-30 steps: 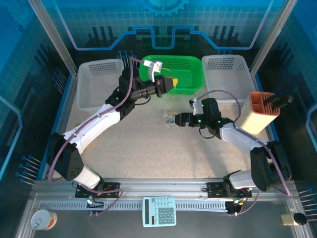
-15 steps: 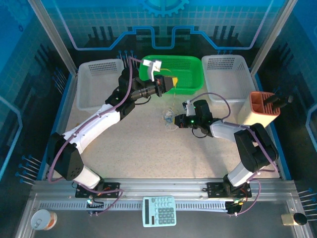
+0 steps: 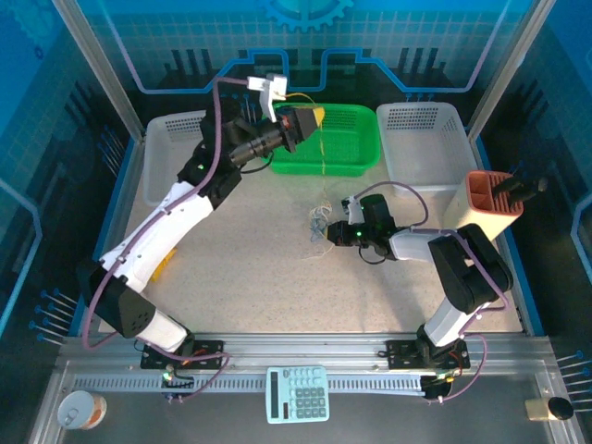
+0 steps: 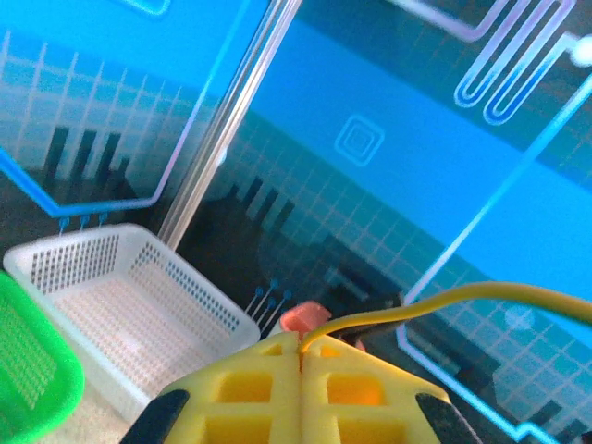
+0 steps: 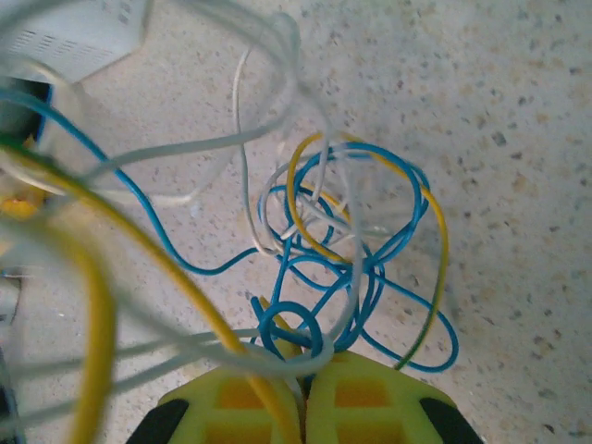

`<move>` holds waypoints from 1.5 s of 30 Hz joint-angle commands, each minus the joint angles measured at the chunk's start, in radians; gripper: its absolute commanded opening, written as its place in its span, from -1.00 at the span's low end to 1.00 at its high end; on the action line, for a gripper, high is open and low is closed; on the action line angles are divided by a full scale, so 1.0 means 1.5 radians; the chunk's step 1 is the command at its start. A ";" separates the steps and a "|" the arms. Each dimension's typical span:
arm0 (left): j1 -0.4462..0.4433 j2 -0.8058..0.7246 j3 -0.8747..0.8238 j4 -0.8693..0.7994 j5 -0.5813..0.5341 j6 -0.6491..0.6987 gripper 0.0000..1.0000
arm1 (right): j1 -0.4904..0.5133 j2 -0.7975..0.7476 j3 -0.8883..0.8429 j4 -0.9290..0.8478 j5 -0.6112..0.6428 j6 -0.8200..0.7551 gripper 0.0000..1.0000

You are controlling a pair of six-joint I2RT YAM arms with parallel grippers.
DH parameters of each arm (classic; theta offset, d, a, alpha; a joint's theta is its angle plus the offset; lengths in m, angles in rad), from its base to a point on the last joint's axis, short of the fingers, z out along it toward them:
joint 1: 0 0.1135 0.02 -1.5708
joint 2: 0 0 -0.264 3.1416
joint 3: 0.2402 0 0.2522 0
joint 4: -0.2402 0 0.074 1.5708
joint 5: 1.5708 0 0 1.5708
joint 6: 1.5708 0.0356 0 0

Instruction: Untangle the cables

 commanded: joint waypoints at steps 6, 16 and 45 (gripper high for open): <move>0.009 -0.031 0.063 -0.020 -0.018 0.026 -1.00 | 0.002 0.007 -0.008 0.011 0.011 -0.002 -1.00; 0.019 -0.034 0.129 -0.024 -0.059 0.038 -1.00 | 0.002 0.007 -0.007 -0.006 0.024 -0.010 -1.00; 0.150 -0.064 0.174 -0.119 -0.139 0.117 -1.00 | 0.003 -0.080 0.036 -0.130 0.035 -0.051 0.02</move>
